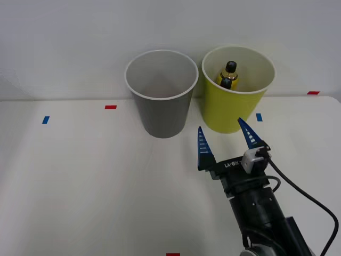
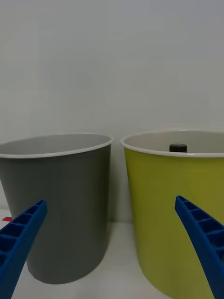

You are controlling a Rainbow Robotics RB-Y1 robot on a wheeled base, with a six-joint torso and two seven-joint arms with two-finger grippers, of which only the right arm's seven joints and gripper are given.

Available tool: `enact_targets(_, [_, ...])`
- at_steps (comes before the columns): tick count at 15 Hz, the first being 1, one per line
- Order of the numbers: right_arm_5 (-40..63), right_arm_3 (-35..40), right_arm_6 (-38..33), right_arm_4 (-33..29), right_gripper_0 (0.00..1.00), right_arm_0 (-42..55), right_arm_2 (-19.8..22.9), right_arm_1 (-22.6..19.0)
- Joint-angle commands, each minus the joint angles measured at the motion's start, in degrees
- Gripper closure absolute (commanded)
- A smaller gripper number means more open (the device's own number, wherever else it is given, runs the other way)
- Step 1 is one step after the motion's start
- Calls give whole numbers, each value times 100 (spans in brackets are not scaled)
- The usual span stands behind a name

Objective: Put cans in the gray bin, plastic bottles in the light green bin

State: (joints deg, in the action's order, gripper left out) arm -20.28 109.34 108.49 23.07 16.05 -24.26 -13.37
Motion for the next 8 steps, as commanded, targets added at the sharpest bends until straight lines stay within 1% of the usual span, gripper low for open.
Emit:
enact_targets(1, [-99,0,-20,-311,6,425,27,-148])
enact_targets(4, [-266,0,-56,-874,6,732,106,-148])
enact_targets(7, [-292,0,-38,-1067,6,864,123,-183])
enact_targets(8, [-345,0,-47,-1190,6,987,141,-52])
